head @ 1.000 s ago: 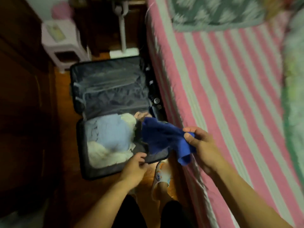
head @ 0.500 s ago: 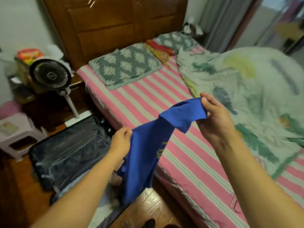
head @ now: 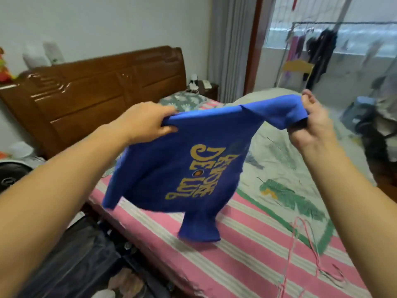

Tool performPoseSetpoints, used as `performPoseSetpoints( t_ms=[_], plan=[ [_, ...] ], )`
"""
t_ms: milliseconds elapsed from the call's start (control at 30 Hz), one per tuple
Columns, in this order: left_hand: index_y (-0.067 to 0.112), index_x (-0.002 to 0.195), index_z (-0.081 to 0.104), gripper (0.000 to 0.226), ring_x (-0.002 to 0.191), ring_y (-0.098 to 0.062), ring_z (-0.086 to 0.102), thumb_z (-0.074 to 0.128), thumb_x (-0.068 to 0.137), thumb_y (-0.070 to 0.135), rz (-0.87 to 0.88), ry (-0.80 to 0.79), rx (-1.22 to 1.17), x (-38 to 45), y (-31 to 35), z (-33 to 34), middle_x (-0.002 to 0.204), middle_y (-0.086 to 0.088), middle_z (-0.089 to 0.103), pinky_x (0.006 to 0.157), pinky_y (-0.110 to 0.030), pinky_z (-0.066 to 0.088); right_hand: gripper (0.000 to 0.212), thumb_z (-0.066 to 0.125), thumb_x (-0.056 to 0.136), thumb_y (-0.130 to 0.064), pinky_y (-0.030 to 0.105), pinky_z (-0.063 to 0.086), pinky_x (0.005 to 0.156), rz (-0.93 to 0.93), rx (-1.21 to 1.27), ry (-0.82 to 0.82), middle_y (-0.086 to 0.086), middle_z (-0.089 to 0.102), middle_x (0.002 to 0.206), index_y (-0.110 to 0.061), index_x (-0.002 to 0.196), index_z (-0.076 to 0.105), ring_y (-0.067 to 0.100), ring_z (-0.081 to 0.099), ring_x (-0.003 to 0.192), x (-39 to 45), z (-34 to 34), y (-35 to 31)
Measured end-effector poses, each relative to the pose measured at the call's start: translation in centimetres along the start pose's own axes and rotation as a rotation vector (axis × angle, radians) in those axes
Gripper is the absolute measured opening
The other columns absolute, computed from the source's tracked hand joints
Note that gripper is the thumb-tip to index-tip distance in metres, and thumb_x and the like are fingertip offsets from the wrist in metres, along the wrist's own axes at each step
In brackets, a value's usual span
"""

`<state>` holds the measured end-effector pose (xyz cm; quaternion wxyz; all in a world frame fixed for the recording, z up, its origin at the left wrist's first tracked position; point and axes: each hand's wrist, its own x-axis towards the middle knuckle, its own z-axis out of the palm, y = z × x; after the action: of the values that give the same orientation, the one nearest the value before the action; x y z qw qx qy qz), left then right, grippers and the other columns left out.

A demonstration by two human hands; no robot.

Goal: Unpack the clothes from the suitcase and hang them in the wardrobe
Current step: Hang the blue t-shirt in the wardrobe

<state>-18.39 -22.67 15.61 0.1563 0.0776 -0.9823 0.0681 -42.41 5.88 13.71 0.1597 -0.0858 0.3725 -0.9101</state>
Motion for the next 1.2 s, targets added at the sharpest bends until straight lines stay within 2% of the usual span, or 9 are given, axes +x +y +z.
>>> performPoseSetpoints(
  t_ms=[167,267,367,500,633,767,967,1067,1200],
  plan=[
    [0.02,0.096,0.065,0.021,0.094,-0.035,0.067,0.063,0.093,0.04,-0.195,-0.33,0.099,-2.6,3.1,10.3,0.095,-0.011,0.071,0.067,-0.033,0.041,0.012,0.063,0.093,-0.014,0.034,0.061,0.077,0.079,0.012,0.143,-0.003,0.069,0.077,-0.022,0.097,0.055,0.012,0.07,0.074,1.0,-11.7,-0.9],
    [0.021,0.096,0.067,0.016,0.094,-0.032,0.067,0.065,0.088,0.034,-0.149,-0.531,0.131,-6.7,6.5,21.2,0.093,-0.007,0.071,0.076,-0.034,0.049,0.058,0.094,0.048,-0.009,0.029,0.059,0.082,0.273,-0.014,0.367,0.004,0.062,0.084,-0.014,0.092,0.056,0.015,0.064,0.079,-0.3,-22.2,3.4],
    [0.023,0.107,0.063,0.03,0.102,-0.032,0.065,0.064,0.085,0.044,-0.175,-0.738,0.084,-10.5,9.0,30.3,0.105,-0.004,0.065,0.081,-0.036,0.049,0.017,0.055,0.091,-0.001,0.017,0.05,0.044,0.555,-0.239,0.641,-0.004,0.059,0.051,-0.016,0.084,0.052,0.005,0.058,0.045,-6.5,-28.6,8.8],
    [0.021,0.092,0.065,0.014,0.105,-0.031,0.063,0.06,0.089,0.034,-0.251,-0.981,-0.165,-10.3,8.2,36.3,0.109,-0.01,0.063,0.08,-0.034,0.049,0.018,0.045,0.096,-0.003,0.024,0.05,0.035,0.763,-0.4,0.924,0.0,0.063,0.046,-0.01,0.088,0.059,0.011,0.061,0.037,-13.2,-33.4,14.5],
    [0.013,0.067,0.053,0.025,0.064,-0.018,0.055,0.065,0.083,0.027,-0.187,-1.322,-0.375,-7.0,4.3,37.1,0.07,-0.002,0.063,0.053,-0.016,0.036,0.022,0.041,0.094,-0.004,0.029,0.052,0.034,0.734,-0.311,1.108,-0.001,0.055,0.039,-0.013,0.077,0.051,0.008,0.052,0.029,-11.5,-32.5,16.5],
    [0.009,0.111,0.071,0.03,0.092,-0.025,0.068,0.054,0.091,0.024,-0.351,-1.328,-0.096,-2.6,-2.7,38.0,0.113,-0.011,0.072,0.075,-0.029,0.055,0.017,0.045,0.094,-0.003,0.028,0.058,0.048,0.538,-0.191,0.947,0.007,0.069,0.065,-0.009,0.1,0.06,0.016,0.068,0.052,-4.1,-25.6,17.9],
    [0.013,0.127,0.068,0.063,0.116,-0.024,0.066,0.064,0.069,0.035,-0.271,-1.47,0.208,-4.3,-3.9,41.8,0.128,-0.009,0.068,0.098,-0.034,0.052,0.054,0.056,0.097,-0.008,0.042,0.056,0.087,0.707,-0.455,0.134,0.005,0.066,0.117,-0.04,0.136,0.039,0.022,0.07,0.092,-1.2,-17.3,23.6],
    [0.016,0.138,0.056,0.048,0.128,-0.021,0.057,0.053,0.093,0.033,-0.306,-1.48,0.129,-6.2,0.3,41.9,0.142,-0.006,0.057,0.104,-0.029,0.045,0.048,0.057,0.096,-0.012,0.034,0.052,0.075,0.79,-0.718,0.303,0.009,0.069,0.111,-0.026,0.14,0.044,0.018,0.066,0.082,-4.7,-23.0,24.7],
    [0.008,0.125,0.063,0.036,0.116,-0.023,0.062,0.053,0.098,0.03,-0.373,-1.406,-0.135,-6.6,6.9,43.3,0.131,-0.01,0.063,0.093,-0.027,0.048,0.013,0.051,0.096,-0.008,0.044,0.058,0.076,1.089,-1.107,0.528,0.022,0.066,0.098,-0.006,0.097,0.063,0.026,0.059,0.077,-9.8,-36.4,21.3]
  ],
)
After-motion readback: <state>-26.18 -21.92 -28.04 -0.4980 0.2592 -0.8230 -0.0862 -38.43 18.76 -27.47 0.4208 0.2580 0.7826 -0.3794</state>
